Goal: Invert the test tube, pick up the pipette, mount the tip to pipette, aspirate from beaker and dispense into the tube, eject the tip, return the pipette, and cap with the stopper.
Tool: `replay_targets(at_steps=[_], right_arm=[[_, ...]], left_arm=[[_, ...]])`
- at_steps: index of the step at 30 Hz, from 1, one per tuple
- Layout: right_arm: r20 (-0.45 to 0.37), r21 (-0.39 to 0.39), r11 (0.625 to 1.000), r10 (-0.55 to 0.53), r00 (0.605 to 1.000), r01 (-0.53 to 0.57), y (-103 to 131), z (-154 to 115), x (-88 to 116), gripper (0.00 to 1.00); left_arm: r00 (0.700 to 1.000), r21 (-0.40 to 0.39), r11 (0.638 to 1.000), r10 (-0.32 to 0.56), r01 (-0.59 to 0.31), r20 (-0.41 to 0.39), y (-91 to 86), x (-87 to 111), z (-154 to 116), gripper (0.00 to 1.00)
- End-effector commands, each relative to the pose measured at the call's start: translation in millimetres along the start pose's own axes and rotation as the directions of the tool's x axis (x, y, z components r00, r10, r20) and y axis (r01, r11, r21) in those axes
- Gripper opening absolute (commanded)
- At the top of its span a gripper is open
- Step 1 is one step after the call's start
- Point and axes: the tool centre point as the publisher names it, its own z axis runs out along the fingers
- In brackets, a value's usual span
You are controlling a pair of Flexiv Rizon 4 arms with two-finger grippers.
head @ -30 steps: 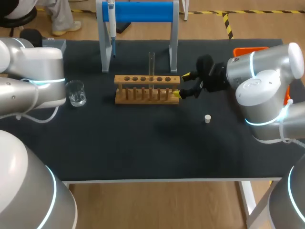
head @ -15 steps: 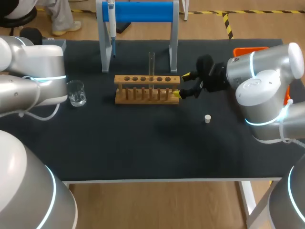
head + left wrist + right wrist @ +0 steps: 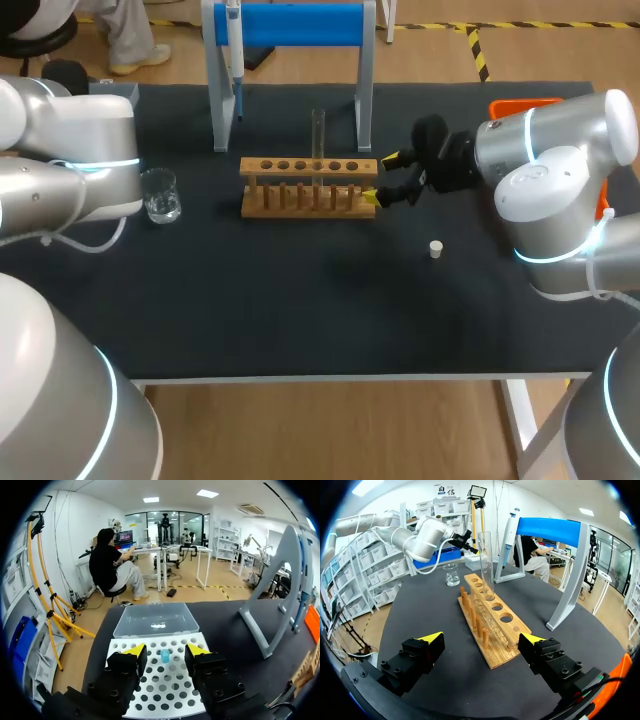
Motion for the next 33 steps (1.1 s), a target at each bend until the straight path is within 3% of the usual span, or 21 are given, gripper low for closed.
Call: replay_targets(at_steps=[1, 33], right_arm=[[-0.001, 0.0, 1.0, 0.0, 1.0, 0.0, -0.2, -0.8, 0.0, 1.0], [-0.001, 0.0, 1.0, 0.0, 1.0, 0.0, -0.2, -0.8, 0.0, 1.0]], left_arm=[[1.0, -0.003, 1.0, 0.004, -0.004, 0.005, -0.6, 0.1, 5.0, 0.47], [1.0, -0.011, 1.0, 0.013, -0.013, 0.01, -1.5, -1.2, 7.9, 0.44]])
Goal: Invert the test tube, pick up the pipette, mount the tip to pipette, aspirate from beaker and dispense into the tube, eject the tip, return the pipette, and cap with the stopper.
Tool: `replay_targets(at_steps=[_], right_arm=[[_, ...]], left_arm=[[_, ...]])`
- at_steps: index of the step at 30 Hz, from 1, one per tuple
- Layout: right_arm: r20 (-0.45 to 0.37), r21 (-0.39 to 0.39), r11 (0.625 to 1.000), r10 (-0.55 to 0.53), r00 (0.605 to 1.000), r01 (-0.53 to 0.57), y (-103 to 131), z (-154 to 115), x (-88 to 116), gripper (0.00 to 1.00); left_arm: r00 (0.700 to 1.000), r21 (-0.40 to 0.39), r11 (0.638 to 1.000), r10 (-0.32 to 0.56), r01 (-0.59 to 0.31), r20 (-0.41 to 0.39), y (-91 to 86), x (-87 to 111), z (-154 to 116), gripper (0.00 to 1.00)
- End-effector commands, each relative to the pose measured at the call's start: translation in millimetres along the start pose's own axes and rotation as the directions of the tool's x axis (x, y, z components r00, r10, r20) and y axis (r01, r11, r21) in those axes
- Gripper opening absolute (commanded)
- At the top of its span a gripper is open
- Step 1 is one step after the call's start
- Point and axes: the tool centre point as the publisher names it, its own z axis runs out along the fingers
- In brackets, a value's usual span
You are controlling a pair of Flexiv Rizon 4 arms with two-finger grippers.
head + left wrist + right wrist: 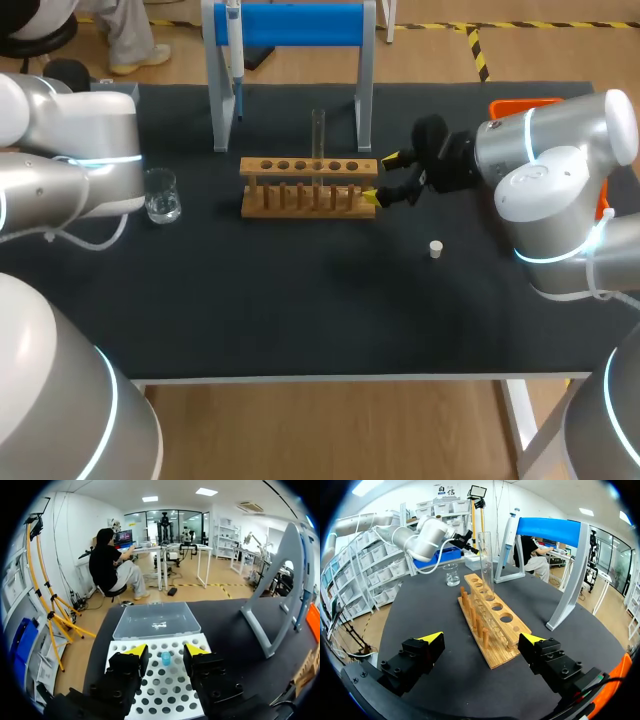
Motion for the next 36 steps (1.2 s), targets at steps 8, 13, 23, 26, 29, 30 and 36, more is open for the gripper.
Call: replay_targets(at_steps=[8, 13, 23, 26, 29, 30, 36], right_arm=[[-0.001, 0.0, 1.0, 0.0, 1.0, 0.0, -0.2, -0.8, 0.0, 1.0], [-0.001, 0.0, 1.0, 0.0, 1.0, 0.0, -0.2, -0.8, 0.0, 1.0], [-0.001, 0.0, 1.0, 0.0, 1.0, 0.0, -0.2, -0.8, 0.0, 1.0], [-0.001, 0.0, 1.0, 0.0, 1.0, 0.0, -0.2, -0.8, 0.0, 1.0], [-0.001, 0.0, 1.0, 0.0, 1.0, 0.0, -0.2, -0.8, 0.0, 1.0], [-0.001, 0.0, 1.0, 0.0, 1.0, 0.0, -0.2, -0.8, 0.0, 1.0], [-0.001, 0.0, 1.0, 0.0, 1.0, 0.0, -0.2, -0.8, 0.0, 1.0]], left_arm=[[1.0, 0.0, 1.0, -0.004, 0.004, 0.005, -1.0, -1.2, 2.7, 0.44], [1.0, -0.004, 1.0, -0.006, 0.006, 0.003, 0.7, -0.6, 2.7, 0.42], [1.0, -0.004, 1.0, 0.001, -0.001, 0.006, -0.5, 0.0, 2.9, 0.33], [1.0, -0.005, 1.0, 0.001, -0.001, 0.006, -0.9, 0.1, 2.9, 0.29], [1.0, -0.007, 1.0, 0.0, 0.0, 0.006, -0.8, 0.3, 3.0, 0.25], [1.0, -0.008, 1.0, 0.0, 0.0, 0.006, -0.7, 0.4, 3.0, 0.24], [1.0, -0.01, 1.0, 0.0, 0.0, 0.005, -0.4, 0.5, 3.3, 0.2]])
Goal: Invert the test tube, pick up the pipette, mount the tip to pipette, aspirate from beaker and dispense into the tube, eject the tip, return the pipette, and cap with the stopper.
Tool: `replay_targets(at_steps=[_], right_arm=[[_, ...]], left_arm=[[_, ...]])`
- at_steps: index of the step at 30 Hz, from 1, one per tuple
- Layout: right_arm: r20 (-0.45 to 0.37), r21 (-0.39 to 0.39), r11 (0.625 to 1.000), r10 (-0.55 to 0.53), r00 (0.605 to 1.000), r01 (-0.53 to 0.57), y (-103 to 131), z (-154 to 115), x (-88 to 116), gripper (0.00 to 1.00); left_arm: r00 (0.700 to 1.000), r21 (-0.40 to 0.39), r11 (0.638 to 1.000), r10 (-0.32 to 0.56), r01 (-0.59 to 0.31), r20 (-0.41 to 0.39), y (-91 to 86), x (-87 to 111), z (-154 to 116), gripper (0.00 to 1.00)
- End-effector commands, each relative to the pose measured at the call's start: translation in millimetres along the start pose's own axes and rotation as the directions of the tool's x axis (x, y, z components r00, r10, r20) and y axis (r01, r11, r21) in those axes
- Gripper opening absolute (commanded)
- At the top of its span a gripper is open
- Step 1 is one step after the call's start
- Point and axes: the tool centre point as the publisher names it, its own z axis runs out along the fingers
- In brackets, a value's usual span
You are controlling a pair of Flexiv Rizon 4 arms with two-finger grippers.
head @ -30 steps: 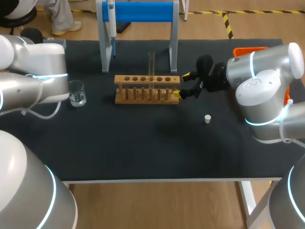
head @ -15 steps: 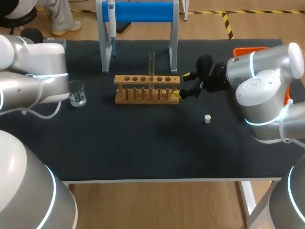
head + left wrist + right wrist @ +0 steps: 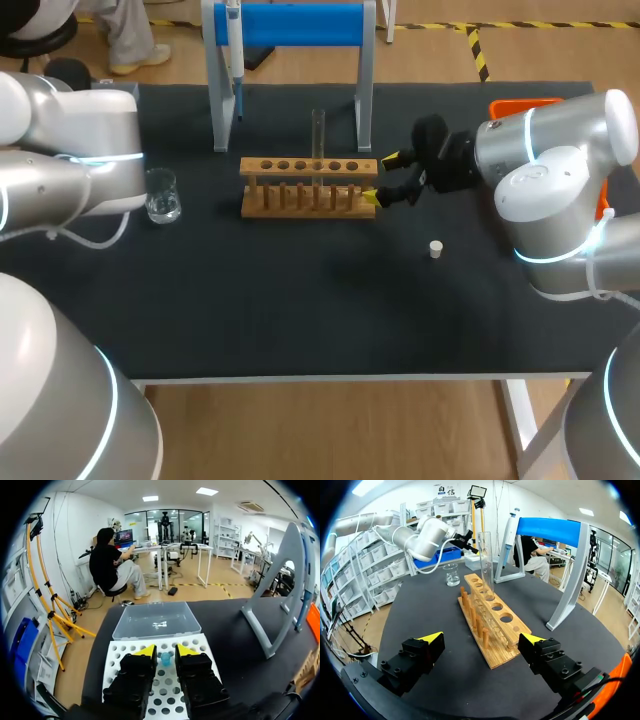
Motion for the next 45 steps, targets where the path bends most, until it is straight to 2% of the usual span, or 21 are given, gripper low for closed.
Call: replay_targets(at_steps=[1, 6, 11, 29, 45], right_arm=[[-0.001, 0.0, 1.0, 0.0, 1.0, 0.0, -0.2, -0.8, 0.0, 1.0], [-0.001, 0.0, 1.0, 0.0, 1.0, 0.0, -0.2, -0.8, 0.0, 1.0], [-0.001, 0.0, 1.0, 0.0, 1.0, 0.0, -0.2, -0.8, 0.0, 1.0], [-0.001, 0.0, 1.0, 0.0, 1.0, 0.0, -0.2, -0.8, 0.0, 1.0], [-0.001, 0.0, 1.0, 0.0, 1.0, 0.0, -0.2, -0.8, 0.0, 1.0]], left_arm=[[1.0, -0.006, 1.0, 0.001, -0.001, 0.001, -0.5, 0.0, 2.3, 0.19], [1.0, -0.005, 1.0, 0.0, 0.0, 0.0, -0.6, 0.0, 2.7, 0.07], [1.0, -0.008, 1.0, 0.0, 0.0, 0.0, -0.5, -0.1, 3.0, 0.0], [1.0, -0.002, 1.0, 0.0, 0.0, 0.003, -3.6, -0.5, 0.8, 0.0], [1.0, 0.026, 1.0, 0.017, -0.017, 0.026, -22.3, -3.3, -12.5, 0.0]])
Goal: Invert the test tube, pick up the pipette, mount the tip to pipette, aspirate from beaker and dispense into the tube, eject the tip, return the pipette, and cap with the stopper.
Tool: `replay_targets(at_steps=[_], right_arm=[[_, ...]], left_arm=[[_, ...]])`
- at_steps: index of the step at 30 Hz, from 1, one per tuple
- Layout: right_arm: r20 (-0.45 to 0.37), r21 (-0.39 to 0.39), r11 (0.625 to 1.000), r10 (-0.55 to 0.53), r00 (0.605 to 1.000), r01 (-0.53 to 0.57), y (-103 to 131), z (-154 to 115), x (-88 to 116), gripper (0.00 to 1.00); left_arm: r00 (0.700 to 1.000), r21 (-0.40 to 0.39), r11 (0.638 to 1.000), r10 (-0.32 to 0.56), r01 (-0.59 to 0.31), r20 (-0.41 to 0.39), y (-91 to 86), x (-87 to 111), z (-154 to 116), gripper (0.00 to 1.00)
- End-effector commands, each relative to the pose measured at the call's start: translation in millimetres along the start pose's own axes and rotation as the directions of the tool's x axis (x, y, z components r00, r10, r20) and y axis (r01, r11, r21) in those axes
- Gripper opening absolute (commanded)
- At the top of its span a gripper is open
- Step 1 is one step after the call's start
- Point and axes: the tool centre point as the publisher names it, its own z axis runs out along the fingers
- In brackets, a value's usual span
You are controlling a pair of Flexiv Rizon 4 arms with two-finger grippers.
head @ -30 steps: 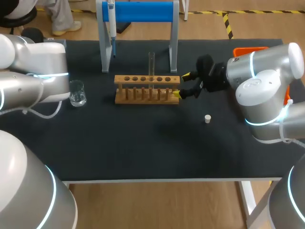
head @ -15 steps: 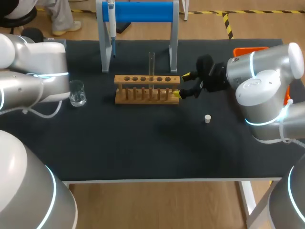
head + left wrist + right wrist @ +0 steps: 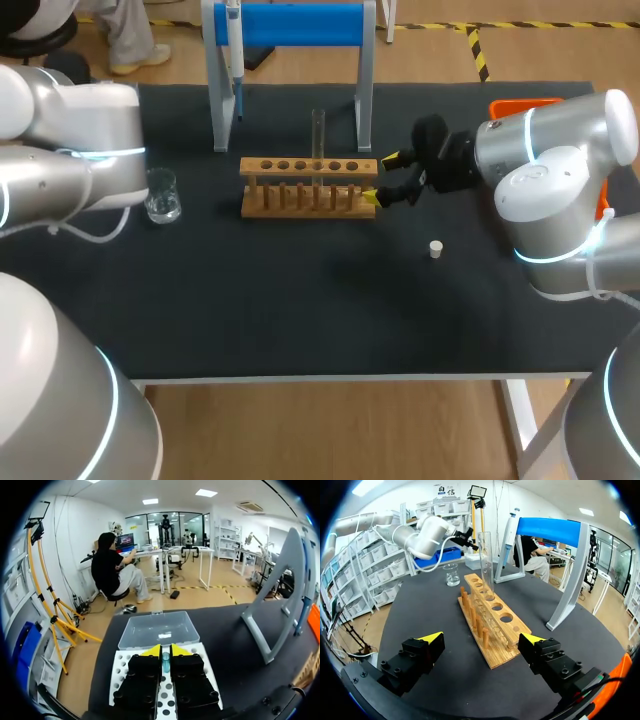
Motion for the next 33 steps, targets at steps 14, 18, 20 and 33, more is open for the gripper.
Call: replay_targets(at_steps=[14, 18, 20, 33], right_arm=[[-0.001, 0.0, 1.0, 0.0, 1.0, 0.0, -0.2, -0.8, 0.0, 1.0], [-0.001, 0.0, 1.0, 0.0, 1.0, 0.0, -0.2, -0.8, 0.0, 1.0], [-0.001, 0.0, 1.0, 0.0, 1.0, 0.0, -0.2, -0.8, 0.0, 1.0], [-0.001, 0.0, 1.0, 0.0, 1.0, 0.0, -0.2, -0.8, 0.0, 1.0]], left_arm=[[0.999, 0.042, 0.999, -0.003, 0.001, 0.047, -27.8, -4.5, -24.4, 0.0], [0.998, 0.062, 0.998, 0.001, -0.004, 0.056, -37.7, -4.3, -33.6, 0.0], [0.998, 0.074, 0.997, 0.003, -0.008, 0.059, -42.8, -3.6, -39.6, 0.0], [0.921, 0.202, 0.935, 0.33, -0.29, -0.207, -64.7, 61.4, -141.1, 0.0]])
